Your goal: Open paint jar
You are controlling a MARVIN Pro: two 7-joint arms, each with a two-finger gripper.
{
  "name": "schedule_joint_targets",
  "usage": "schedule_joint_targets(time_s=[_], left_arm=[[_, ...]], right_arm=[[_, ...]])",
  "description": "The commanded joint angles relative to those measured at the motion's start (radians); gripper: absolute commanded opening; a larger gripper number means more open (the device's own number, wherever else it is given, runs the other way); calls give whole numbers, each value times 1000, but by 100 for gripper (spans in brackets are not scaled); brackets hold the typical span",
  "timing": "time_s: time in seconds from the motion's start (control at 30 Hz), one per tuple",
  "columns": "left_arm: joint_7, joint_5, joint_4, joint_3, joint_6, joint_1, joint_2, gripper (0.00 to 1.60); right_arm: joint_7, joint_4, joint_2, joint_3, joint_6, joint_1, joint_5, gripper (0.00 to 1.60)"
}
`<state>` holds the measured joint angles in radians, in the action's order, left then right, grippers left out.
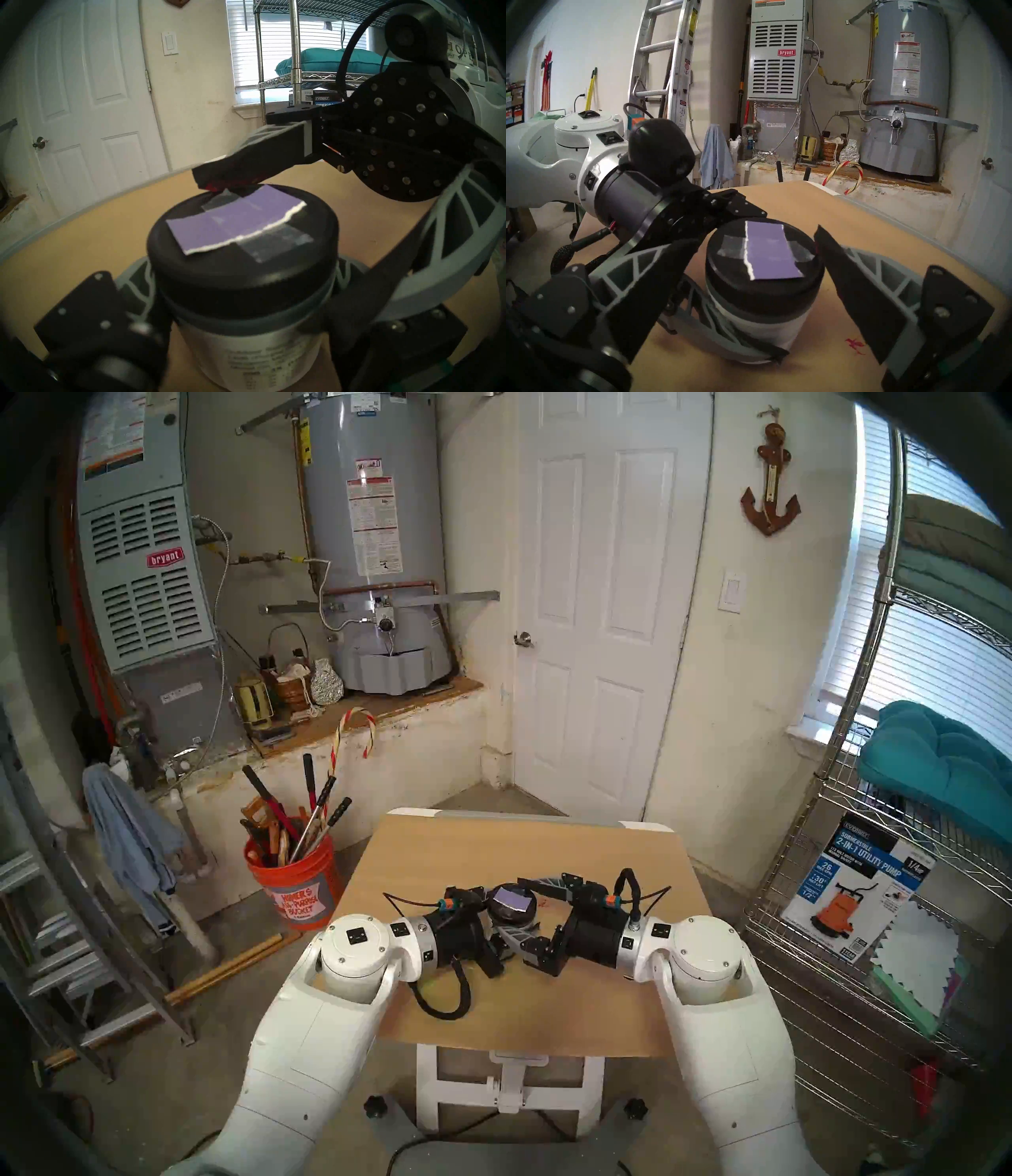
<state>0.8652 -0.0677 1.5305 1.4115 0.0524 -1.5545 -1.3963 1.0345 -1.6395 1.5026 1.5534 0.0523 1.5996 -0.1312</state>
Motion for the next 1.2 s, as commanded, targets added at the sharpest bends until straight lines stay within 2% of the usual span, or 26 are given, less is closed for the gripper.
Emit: schedule_joint_targets(time_s=[0.0, 0.33, 1.07, 1.1, 1.13, 1.17], left_arm=[[-2, 2, 33, -4, -9, 2, -9, 0], [-5, -4, 42, -5, -12, -6, -13, 0], [-50, -14, 57, 2, -23, -16, -22, 0], [-51, -14, 56, 2, -24, -16, -22, 0], [-52, -13, 54, 2, -25, -15, -23, 0], [-52, -13, 54, 2, -26, -15, -24, 0]], right_arm=[[-5, -4, 13, -8, 4, -22, 2, 160], [-22, 7, 18, -12, 21, -27, -3, 160], [-1, -1, -12, -19, 36, -17, -13, 160], [0, -1, -12, -18, 36, -18, -13, 128], [1, 0, -12, -18, 35, -18, -12, 122], [2, 0, -12, -18, 34, -19, -12, 104]])
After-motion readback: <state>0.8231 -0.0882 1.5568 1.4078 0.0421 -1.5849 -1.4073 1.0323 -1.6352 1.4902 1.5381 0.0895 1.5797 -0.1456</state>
